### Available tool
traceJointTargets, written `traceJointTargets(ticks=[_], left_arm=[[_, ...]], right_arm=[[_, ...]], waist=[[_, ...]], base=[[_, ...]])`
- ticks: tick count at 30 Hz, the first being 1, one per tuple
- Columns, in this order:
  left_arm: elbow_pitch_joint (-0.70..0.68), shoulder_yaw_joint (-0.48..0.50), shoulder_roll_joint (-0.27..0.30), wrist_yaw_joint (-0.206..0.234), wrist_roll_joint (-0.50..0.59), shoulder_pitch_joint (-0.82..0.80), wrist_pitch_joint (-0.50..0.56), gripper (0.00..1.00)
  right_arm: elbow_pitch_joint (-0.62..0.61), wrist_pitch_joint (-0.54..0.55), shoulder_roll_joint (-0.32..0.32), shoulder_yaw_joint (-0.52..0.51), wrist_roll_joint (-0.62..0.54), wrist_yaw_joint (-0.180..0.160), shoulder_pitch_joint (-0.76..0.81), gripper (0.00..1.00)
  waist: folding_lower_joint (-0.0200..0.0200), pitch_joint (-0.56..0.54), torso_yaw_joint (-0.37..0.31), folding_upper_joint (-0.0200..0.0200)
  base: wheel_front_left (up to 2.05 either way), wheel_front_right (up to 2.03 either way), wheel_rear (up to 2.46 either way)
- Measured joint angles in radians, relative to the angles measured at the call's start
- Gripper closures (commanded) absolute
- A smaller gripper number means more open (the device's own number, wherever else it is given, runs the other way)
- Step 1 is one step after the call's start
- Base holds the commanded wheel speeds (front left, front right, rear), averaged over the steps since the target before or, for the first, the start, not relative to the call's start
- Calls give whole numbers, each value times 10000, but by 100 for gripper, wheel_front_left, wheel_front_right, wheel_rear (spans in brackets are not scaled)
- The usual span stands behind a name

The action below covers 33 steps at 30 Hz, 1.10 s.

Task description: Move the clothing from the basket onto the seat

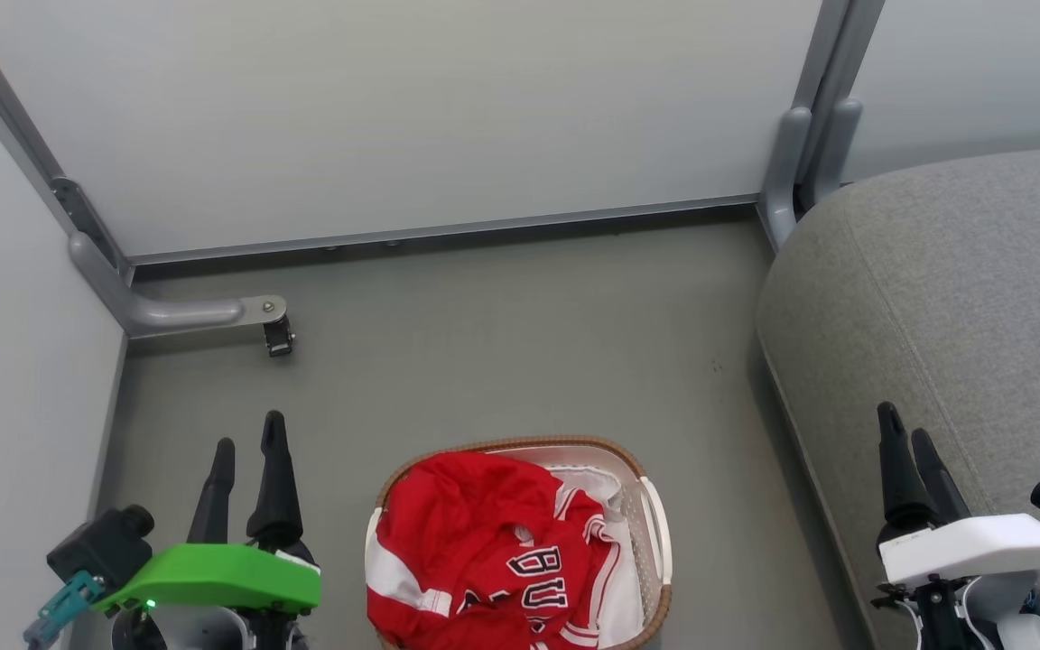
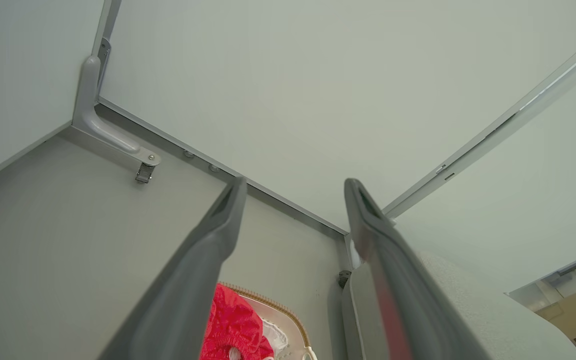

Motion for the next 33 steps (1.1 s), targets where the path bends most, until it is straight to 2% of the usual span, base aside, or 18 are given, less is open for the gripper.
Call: traceJointTargets(ticks=[3, 11, 33], left_arm=[[40, -23, 0, 44, 104, 20, -31, 0], [186, -159, 4, 144, 1269, 82, -263, 0], [313, -414, 15, 270, 3413, 465, -815, 0]], right_arm=[[12, -29, 0, 23, -226, 0, 6, 0], [58, -255, -10, 276, -1672, 0, 125, 0], [303, -811, -36, 541, -3981, 2, 299, 0]], waist=[[0, -4, 0, 0], [0, -40, 4, 0], [0, -111, 69, 0]], base=[[0, 0, 0], [0, 0, 0], [0, 0, 0]])
